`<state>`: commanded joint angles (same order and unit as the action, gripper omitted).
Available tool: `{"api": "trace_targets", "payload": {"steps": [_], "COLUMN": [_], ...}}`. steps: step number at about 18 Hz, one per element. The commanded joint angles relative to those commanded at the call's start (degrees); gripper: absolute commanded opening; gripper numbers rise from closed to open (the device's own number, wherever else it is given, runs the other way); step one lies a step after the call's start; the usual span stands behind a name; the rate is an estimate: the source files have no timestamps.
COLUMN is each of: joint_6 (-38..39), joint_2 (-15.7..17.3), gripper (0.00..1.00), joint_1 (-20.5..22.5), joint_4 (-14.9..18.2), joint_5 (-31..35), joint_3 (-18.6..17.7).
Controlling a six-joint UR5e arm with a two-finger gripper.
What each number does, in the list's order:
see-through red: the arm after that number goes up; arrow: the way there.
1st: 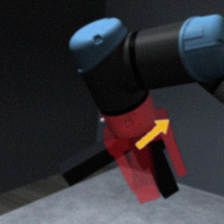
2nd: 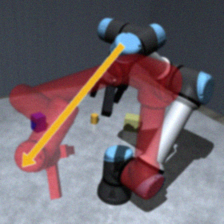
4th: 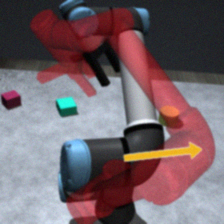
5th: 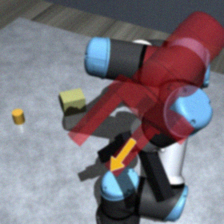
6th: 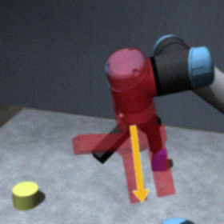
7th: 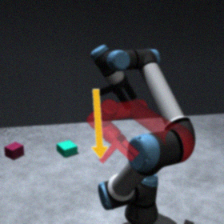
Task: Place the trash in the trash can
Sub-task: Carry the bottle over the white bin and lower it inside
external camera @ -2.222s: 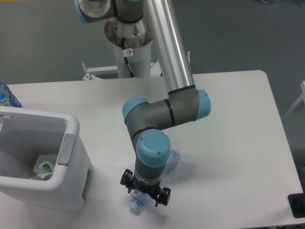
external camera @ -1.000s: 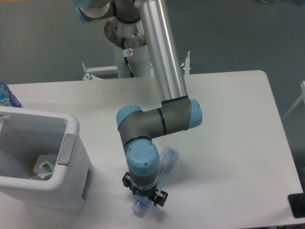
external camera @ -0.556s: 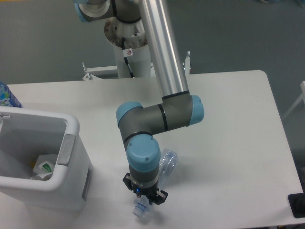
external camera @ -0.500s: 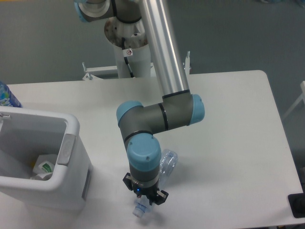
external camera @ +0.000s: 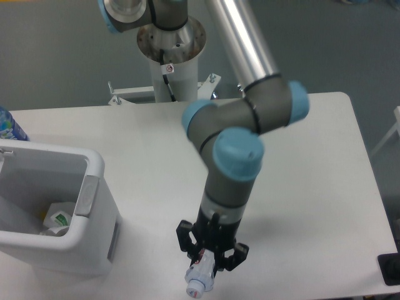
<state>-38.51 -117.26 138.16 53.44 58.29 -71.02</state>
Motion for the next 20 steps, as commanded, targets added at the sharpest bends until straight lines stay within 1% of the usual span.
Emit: {"api": "trace_targets", "payload": {"steps": [3, 5, 8, 9, 14, 16, 20], "joint_6": [3.95, 7.55, 11.60, 12.05, 12.84, 12.84, 13.28], "joint_2": [3.60, 5.63, 7.30, 7.65, 9.59, 9.68, 9.33], "gripper": [0.25, 0.25, 0.25, 0.25, 0.25, 0.25, 0.25], "joint_1": [-0.44, -0.62, -0.88, -1.49, -5.70, -8.07, -12.30], "joint_4": [-1.84, -2.11, -2.11, -2.20, -2.46, -2.47, -4.04], "joint_5": [-6.24, -11.59, -20.03, -21.45, -22.08, -22.17, -22.26], "joint_3": [1.14, 1.58, 1.67, 1.76, 1.93, 1.93, 1.76]}}
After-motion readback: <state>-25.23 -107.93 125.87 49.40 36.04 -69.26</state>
